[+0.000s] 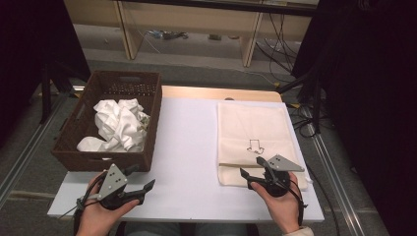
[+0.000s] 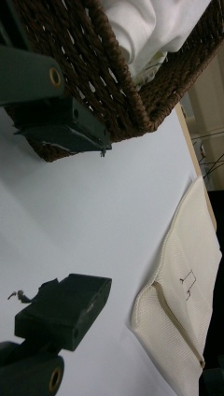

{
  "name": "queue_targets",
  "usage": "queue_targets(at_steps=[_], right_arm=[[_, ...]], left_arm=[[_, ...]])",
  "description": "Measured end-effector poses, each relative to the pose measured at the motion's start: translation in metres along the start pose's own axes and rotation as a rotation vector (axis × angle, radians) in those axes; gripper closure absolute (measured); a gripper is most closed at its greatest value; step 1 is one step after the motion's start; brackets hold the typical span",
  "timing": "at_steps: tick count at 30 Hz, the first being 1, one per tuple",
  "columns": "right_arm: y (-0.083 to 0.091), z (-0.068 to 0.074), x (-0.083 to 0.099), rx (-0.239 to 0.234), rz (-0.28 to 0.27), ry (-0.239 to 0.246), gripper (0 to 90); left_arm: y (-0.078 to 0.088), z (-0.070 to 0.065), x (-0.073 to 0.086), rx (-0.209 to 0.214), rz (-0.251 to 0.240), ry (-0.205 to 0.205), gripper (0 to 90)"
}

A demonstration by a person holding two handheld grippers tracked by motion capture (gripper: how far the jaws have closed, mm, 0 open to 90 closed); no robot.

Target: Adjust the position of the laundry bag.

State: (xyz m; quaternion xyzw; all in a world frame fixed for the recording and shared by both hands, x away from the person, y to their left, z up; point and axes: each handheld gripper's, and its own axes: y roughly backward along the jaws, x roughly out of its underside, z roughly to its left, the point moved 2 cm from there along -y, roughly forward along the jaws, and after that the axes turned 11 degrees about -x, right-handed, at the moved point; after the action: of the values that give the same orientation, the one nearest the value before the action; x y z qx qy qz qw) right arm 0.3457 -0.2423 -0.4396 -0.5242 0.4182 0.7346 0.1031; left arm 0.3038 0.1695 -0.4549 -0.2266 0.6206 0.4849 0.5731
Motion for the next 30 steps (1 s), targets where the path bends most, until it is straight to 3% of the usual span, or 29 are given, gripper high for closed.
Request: queue_targets(at_steps=[1,4,8,9,10,12,13,14,16,17,20,21,25,27,28,29,30], right_arm=[[0.001,-0.003,-0.001,0.014,0.007,0.021,29.6],[0.001,-0.003,-0.001,0.007,-0.001,0.015,29.6],[0.003,-0.006,-0.003,0.036,0.015,0.006,31.8],[0.004,-0.007,-0.004,0.042,0.030,-0.004,32.2],[0.003,-0.007,-0.004,0.058,0.044,-0.013,33.0],[0.005,-0.012,-0.005,0.083,0.073,-0.010,35.1],[0.005,-0.012,-0.006,0.086,0.082,-0.035,35.4],[0.006,-0.015,-0.007,0.090,0.094,-0.028,36.1],[0.006,-0.014,-0.007,0.093,0.108,-0.087,37.3],[0.005,-0.017,-0.007,0.080,0.115,-0.066,38.0],[0.007,-0.017,-0.007,0.097,0.133,-0.086,39.5],[0.007,-0.021,-0.007,0.094,0.161,-0.068,40.3],[0.007,-0.023,-0.009,0.097,0.168,-0.091,42.1],[0.008,-0.028,-0.007,0.100,0.211,-0.068,42.5],[0.007,-0.029,-0.008,0.099,0.212,-0.095,42.8],[0.007,-0.030,-0.007,0.102,0.231,-0.106,42.8],[0.006,-0.034,-0.005,0.104,0.231,-0.088,42.8]], left_arm=[[0.000,0.000,0.000,0.000,0.000,0.000,28.2],[-0.002,-0.003,-0.001,0.007,0.001,-0.003,28.7],[-0.005,-0.007,-0.002,0.024,0.019,-0.019,29.2],[-0.007,-0.006,-0.003,0.026,0.021,-0.039,29.8],[-0.008,-0.009,-0.004,0.025,0.031,-0.020,30.4],[-0.012,-0.014,-0.007,0.035,0.041,-0.029,30.9],[-0.014,-0.017,-0.009,0.048,0.043,-0.028,31.0],[-0.016,-0.020,-0.010,0.053,0.052,-0.024,31.1],[-0.022,-0.026,-0.014,0.067,0.054,-0.024,31.6],[-0.026,-0.029,-0.018,0.083,0.053,-0.055,31.7],[-0.032,-0.036,-0.021,0.091,0.076,-0.045,31.8],[-0.040,-0.043,-0.024,0.125,0.103,-0.055,32.1],[-0.052,-0.054,-0.028,0.155,0.130,-0.060,33.4],[-0.067,-0.065,-0.032,0.187,0.170,-0.078,33.9],[-0.072,-0.068,-0.033,0.193,0.193,-0.103,34.1],[-0.072,-0.068,-0.033,0.193,0.193,-0.103,34.1],[-0.084,-0.076,-0.034,0.220,0.203,-0.111,34.1]])
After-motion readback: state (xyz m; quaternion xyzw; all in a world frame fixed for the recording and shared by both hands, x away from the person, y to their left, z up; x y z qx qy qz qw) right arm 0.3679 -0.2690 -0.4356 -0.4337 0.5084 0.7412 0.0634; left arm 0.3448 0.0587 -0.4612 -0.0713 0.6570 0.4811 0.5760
